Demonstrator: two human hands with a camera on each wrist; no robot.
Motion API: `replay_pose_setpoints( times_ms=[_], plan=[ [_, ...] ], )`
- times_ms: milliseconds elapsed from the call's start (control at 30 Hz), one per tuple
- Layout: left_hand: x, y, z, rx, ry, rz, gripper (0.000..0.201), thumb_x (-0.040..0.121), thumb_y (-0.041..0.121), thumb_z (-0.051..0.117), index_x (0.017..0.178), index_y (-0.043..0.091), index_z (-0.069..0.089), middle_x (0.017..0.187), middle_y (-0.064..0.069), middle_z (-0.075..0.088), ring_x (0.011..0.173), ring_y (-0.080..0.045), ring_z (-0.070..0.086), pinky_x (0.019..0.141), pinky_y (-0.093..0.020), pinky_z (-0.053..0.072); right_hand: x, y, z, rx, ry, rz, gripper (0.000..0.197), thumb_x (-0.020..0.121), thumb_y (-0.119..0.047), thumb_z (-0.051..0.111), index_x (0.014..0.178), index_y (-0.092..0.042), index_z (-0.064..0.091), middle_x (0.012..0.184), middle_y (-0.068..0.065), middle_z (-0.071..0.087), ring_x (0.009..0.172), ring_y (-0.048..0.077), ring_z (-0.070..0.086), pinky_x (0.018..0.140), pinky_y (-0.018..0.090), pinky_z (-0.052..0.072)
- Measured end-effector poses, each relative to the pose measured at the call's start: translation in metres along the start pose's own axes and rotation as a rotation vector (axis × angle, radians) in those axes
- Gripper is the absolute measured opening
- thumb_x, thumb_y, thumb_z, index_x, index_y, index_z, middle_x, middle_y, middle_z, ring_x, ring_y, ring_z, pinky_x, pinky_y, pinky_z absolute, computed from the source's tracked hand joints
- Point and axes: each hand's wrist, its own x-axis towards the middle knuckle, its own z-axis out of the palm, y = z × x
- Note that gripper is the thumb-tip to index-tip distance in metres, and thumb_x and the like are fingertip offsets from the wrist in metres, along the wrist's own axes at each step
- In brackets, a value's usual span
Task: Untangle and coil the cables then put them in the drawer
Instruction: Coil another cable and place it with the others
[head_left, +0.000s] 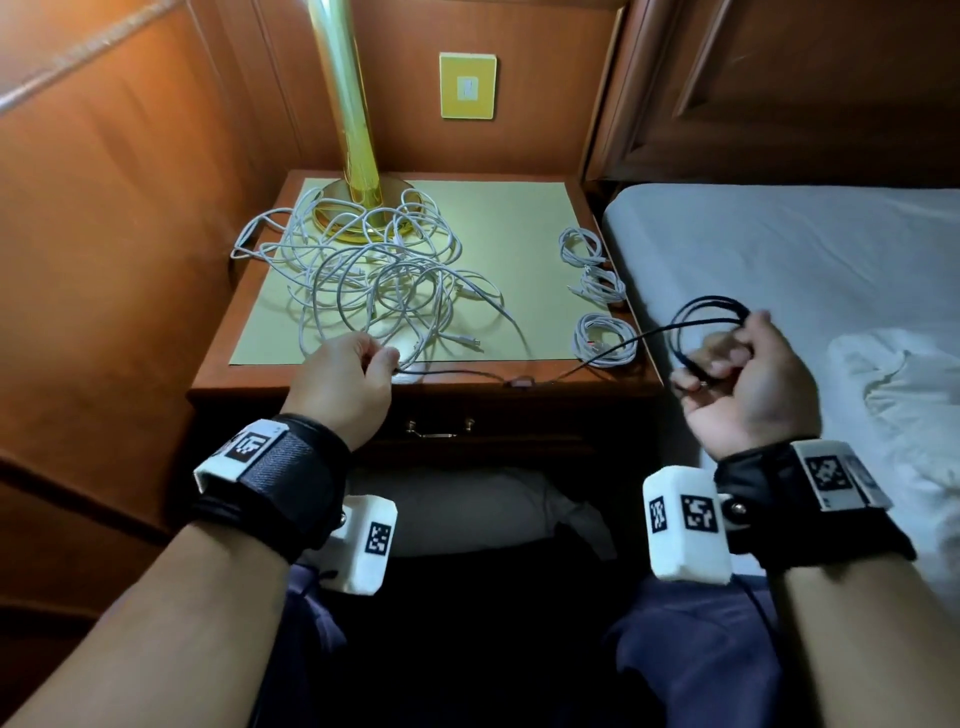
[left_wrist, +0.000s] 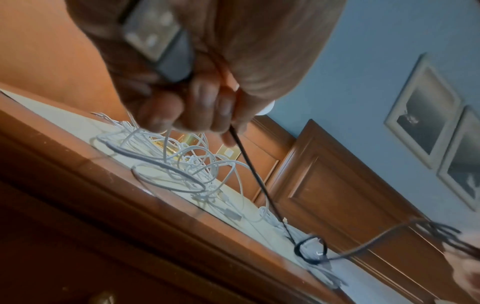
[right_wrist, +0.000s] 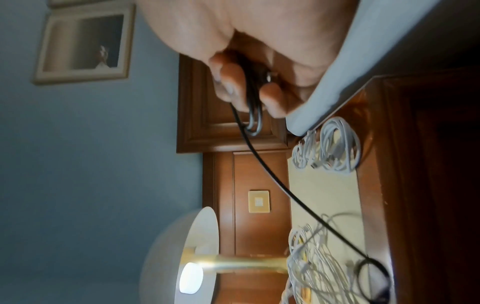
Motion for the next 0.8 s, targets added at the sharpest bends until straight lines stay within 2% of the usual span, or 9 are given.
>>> replay_pose_setpoints(
  times_ms=[133,200,300,367,467,533,567,700,800],
  plan=[
    [-0.008,0.007,0.004,0.099,-0.137,0.037,0.021,0.097,0.034,0.057,0.082,0.02,0.059,0.078,0.002,0.06,0.083,-0.023,0.057,0.07,-0.031,0.036,-0.019,0.013,0.015,-0.056,-0.313,0.19,0.04,0.104,-0.036,0.042,0.065,-0.026,0.039,0.052,-0.01,0.026,0.043,0.007,0.026,0.049,0.023,0.028],
    [-0.015,0.011,0.009,0.118,-0.224,0.079,0.012,0.091,0.04,0.063,0.088,0.029,0.06,0.096,0.002,0.061,0.096,-0.021,0.058,0.082,-0.033,0.043,-0.031,0.017,0.021,-0.043,-0.402,0.262,0.042,0.104,-0.035,0.043,0.063,-0.025,0.04,0.052,-0.01,0.027,0.043,0.008,0.026,0.048,0.024,0.028],
    [-0.026,0.019,0.018,0.048,-0.443,0.149,0.023,0.075,0.051,0.063,0.097,0.044,0.065,0.113,0.007,0.058,0.112,-0.017,0.056,0.103,-0.04,0.044,-0.043,0.022,0.026,-0.012,-0.488,0.345,0.038,0.099,-0.034,0.045,0.063,-0.024,0.039,0.053,-0.008,0.03,0.045,0.009,0.028,0.048,0.025,0.03],
    [-0.034,0.032,0.023,-0.157,-0.625,0.21,0.031,0.073,0.036,0.053,0.097,0.045,0.071,0.117,0.011,0.063,0.114,-0.009,0.058,0.107,-0.036,0.042,-0.045,0.023,0.026,0.012,-0.508,0.368,0.035,0.098,-0.034,0.045,0.066,-0.024,0.037,0.053,-0.008,0.033,0.045,0.009,0.03,0.049,0.024,0.03],
    [-0.046,0.05,0.027,-0.542,-0.931,0.186,0.042,0.072,0.016,0.041,0.093,0.012,0.078,0.119,-0.008,0.07,0.117,-0.012,0.06,0.11,-0.029,0.039,-0.037,0.02,0.021,0.054,-0.499,0.32,0.034,0.105,-0.034,0.038,0.072,-0.024,0.036,0.058,-0.009,0.04,0.047,0.007,0.033,0.051,0.024,0.033],
    [-0.052,0.053,0.027,-0.775,-1.05,0.089,0.047,0.074,0.015,0.036,0.096,-0.011,0.068,0.116,-0.03,0.066,0.109,-0.025,0.063,0.099,-0.027,0.045,-0.03,0.016,0.017,0.077,-0.468,0.272,0.034,0.106,-0.034,0.036,0.074,-0.024,0.038,0.063,-0.01,0.045,0.048,0.006,0.035,0.052,0.024,0.034],
    [-0.054,0.055,0.025,-0.868,-1.084,0.022,0.046,0.076,0.017,0.035,0.095,-0.013,0.064,0.114,-0.035,0.064,0.102,-0.028,0.063,0.093,-0.028,0.048,-0.027,0.013,0.016,0.087,-0.442,0.245,0.035,0.106,-0.034,0.036,0.073,-0.024,0.039,0.065,-0.01,0.048,0.048,0.006,0.035,0.053,0.024,0.034],
    [-0.047,0.053,0.019,-0.989,-0.989,-0.016,0.023,0.073,0.007,0.043,0.089,-0.003,0.057,0.088,-0.024,0.065,0.078,-0.032,0.064,0.08,-0.039,0.046,-0.018,0.001,0.012,0.078,-0.293,0.144,0.036,0.105,-0.035,0.039,0.07,-0.025,0.037,0.075,-0.008,0.064,0.047,0.006,0.037,0.053,0.024,0.033],
    [-0.04,0.047,0.017,-0.986,-0.82,-0.056,0.034,0.073,0.002,0.045,0.103,-0.005,0.058,0.08,-0.016,0.06,0.063,-0.028,0.059,0.065,-0.031,0.051,-0.016,-0.001,0.012,0.009,-0.181,0.054,0.036,0.105,-0.036,0.041,0.071,-0.025,0.037,0.091,0.0,0.075,0.047,0.009,0.037,0.053,0.025,0.03]
  ],
)
